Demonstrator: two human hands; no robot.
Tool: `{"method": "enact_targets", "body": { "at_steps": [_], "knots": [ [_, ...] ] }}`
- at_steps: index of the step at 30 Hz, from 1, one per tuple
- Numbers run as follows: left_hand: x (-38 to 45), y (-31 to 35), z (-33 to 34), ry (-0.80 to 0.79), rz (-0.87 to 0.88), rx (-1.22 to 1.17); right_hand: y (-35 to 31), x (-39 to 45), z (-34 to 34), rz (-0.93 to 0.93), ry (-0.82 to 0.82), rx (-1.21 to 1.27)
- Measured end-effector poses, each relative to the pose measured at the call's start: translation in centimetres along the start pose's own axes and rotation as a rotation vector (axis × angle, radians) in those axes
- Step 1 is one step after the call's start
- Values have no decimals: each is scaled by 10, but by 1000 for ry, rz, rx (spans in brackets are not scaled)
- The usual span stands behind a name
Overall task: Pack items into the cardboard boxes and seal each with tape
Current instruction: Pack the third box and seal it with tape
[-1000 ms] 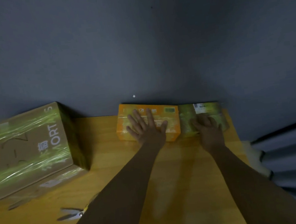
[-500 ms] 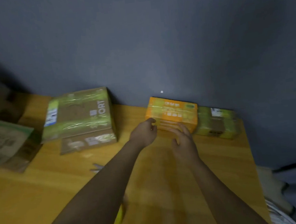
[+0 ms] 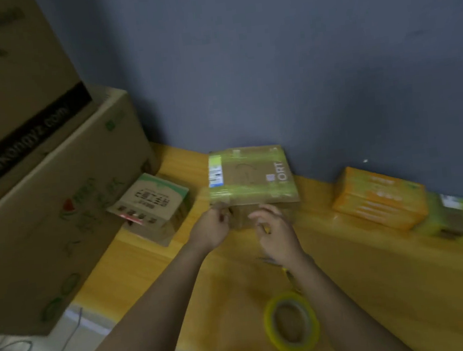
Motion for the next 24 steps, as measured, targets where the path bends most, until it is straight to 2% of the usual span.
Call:
{"method": "enact_targets", "body": {
  "at_steps": [3, 6, 9, 12, 17, 21, 24],
  "knots": [
    [4, -51, -52, 21, -16, 27, -48, 18, 48, 9, -18, 14],
    [7, -93, -102, 79, -9, 87, -87, 28, 104, 32, -128, -34],
    [11, -131, -132, 65, -7, 141, -117, 36, 159, 15, -242, -123],
    [17, -161, -159, 124, -42, 104, -132, 49, 199, 20, -273, -201],
    [26, -205, -164, 76, -186, 75, -141, 81, 248, -26, -308, -534],
    [30, -224, -159, 65, -210, 87, -133, 101, 270, 29, -366, -684],
    [29, -230, -158, 62, -243, 102, -132, 114, 268, 71, -404, -695]
  ]
}}
Point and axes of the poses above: each hand's wrist, its own x-axis towards the middle knuckle, its own z-axis out of the palm, y = z × x, the point moved 10 cm from there along x, towards the middle knuckle, and after that the axes turned 5 degrees about -x, right-handed, at the moved point
